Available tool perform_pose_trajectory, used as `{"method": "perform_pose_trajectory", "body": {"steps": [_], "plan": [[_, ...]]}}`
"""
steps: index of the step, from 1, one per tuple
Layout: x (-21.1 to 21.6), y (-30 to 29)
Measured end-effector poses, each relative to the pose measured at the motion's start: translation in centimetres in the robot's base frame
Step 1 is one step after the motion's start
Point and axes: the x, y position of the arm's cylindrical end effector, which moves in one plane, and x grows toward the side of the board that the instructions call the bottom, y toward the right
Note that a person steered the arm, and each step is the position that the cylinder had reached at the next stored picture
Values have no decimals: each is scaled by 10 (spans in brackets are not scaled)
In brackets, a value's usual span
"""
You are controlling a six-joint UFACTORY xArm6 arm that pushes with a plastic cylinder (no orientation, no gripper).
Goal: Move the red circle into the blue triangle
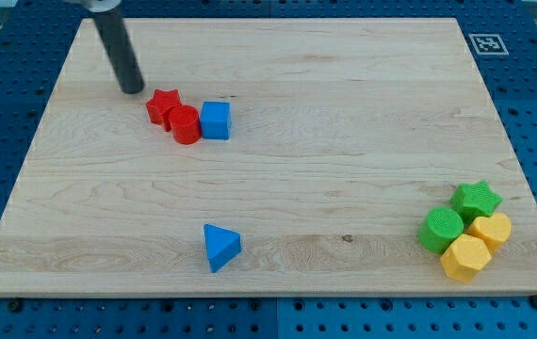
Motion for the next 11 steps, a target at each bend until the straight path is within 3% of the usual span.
{"method": "perform_pose_trajectory", "body": {"steps": [4,11], "plan": [[75,86],[181,128]]}}
